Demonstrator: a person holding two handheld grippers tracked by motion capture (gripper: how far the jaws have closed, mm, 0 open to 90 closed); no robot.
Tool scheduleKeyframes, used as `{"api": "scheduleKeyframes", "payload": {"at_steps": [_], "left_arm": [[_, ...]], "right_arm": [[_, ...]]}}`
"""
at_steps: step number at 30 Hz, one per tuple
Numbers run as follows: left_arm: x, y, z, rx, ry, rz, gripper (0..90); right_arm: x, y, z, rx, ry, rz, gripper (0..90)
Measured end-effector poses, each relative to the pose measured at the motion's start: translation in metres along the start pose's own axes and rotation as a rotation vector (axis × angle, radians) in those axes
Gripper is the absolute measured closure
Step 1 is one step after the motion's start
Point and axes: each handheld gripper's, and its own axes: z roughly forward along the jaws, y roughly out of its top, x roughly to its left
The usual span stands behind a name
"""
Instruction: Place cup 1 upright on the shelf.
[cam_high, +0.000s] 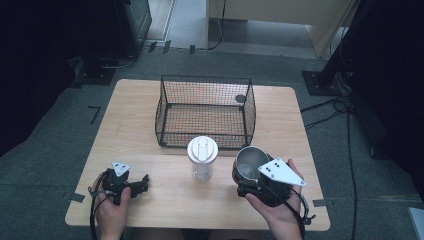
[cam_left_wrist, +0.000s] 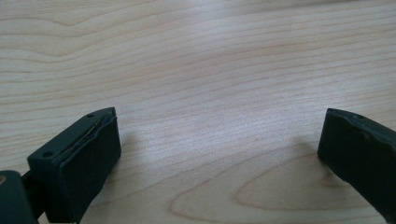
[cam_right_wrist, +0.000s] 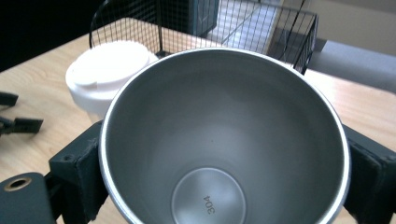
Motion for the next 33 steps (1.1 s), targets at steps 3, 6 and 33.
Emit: {"api": "scheduleKeyframes", "payload": {"at_steps": [3,6,33], "left_arm": [[0.0,0.0,0.0,-0.001,0.0,0.0,0.0],[0.0,0.0,0.0,-0.001,0.0,-0.001,0.0],[0.0,0.0,0.0,0.0,0.0,-0.001,0.1]], "right_arm": [[0.0,0.007,0.002,-0.02,-0.009,0.003,7.3],[0.0,0.013,0.004,-0.038,-0.016,0.002,7.3],[-0.007,0.063,0.042,-0.153,-0.093,-0.032,7.3]]}}
